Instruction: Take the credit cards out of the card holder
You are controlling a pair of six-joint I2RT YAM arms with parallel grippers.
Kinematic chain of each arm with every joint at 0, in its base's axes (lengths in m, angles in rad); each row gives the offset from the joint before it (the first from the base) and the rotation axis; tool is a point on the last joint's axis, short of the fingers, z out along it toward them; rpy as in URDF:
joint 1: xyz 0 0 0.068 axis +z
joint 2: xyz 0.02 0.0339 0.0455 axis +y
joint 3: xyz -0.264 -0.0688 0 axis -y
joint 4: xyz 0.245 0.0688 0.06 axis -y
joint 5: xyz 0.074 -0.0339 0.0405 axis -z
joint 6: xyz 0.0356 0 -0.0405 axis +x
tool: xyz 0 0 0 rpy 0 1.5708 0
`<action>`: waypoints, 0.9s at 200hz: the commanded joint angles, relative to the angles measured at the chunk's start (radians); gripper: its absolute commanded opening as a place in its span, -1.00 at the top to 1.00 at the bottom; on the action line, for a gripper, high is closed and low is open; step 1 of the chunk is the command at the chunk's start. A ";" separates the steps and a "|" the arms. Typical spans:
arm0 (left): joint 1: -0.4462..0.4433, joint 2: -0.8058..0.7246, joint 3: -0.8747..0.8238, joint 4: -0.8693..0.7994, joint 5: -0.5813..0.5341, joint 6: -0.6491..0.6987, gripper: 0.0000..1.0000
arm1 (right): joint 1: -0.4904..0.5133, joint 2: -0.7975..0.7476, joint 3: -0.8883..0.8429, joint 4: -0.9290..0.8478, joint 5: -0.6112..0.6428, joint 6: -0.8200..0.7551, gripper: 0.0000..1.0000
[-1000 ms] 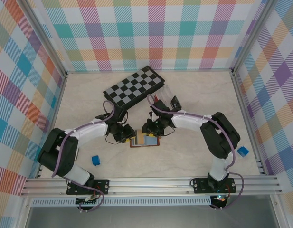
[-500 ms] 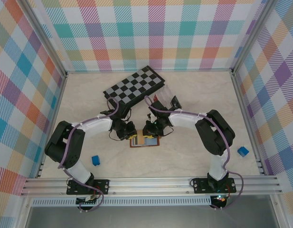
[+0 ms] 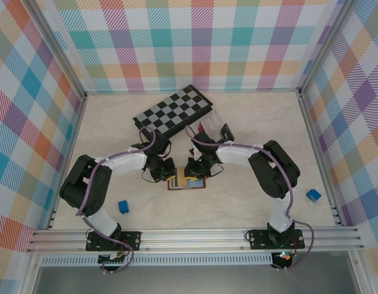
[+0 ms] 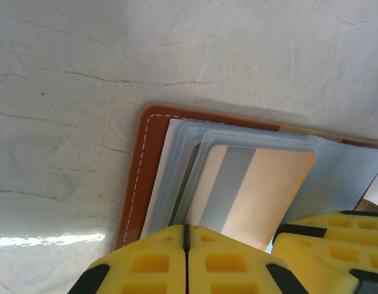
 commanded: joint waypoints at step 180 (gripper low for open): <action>-0.011 0.024 -0.051 -0.047 -0.042 -0.015 0.96 | 0.007 0.031 -0.005 0.052 -0.091 -0.028 0.77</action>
